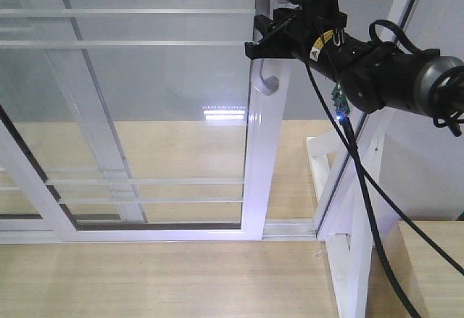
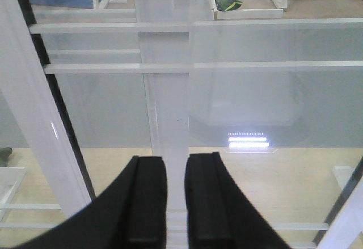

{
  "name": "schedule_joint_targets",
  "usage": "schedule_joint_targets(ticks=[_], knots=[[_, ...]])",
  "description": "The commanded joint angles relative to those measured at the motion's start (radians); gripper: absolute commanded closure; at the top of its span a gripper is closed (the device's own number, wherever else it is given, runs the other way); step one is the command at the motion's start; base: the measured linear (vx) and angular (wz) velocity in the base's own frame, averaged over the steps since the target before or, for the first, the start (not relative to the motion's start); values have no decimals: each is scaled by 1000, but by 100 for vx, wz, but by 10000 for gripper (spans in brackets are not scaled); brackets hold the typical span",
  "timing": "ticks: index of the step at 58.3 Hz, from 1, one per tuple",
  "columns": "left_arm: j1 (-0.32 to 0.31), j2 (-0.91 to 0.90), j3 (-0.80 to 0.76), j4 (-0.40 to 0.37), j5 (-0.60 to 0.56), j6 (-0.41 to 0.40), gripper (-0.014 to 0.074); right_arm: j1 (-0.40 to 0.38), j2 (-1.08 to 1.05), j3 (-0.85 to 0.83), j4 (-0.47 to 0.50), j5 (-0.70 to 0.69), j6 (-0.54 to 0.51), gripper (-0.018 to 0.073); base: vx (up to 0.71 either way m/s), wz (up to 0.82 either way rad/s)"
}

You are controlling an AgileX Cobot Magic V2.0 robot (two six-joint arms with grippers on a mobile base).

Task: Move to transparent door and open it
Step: 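Pull the handle with the right gripper, sliding the door open partway, then release the handle with the right gripper and grasp it with the left gripper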

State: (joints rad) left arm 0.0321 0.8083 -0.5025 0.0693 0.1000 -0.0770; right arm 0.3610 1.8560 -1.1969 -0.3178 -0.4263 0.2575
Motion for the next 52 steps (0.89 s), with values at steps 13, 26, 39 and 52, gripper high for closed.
schedule_joint_targets(ticks=[13, 26, 39, 52], knots=[[-4, -3, -26, -1, -88, -5, 323, 11, -254, 65, 25, 37, 4, 281, 0, 0], [-68, 3, -26, -2, -94, -5, 323, 9, -532, 302, 26, 234, -3, 281, 0, 0], [-226, 128, -27, -2, -284, -5, 318, 9, -766, 479, 59, 313, 1, 281, 0, 0], [-350, 401, -50, -2, -578, -65, 190, 9, -845, 528, 58, 355, 1, 281, 0, 0]])
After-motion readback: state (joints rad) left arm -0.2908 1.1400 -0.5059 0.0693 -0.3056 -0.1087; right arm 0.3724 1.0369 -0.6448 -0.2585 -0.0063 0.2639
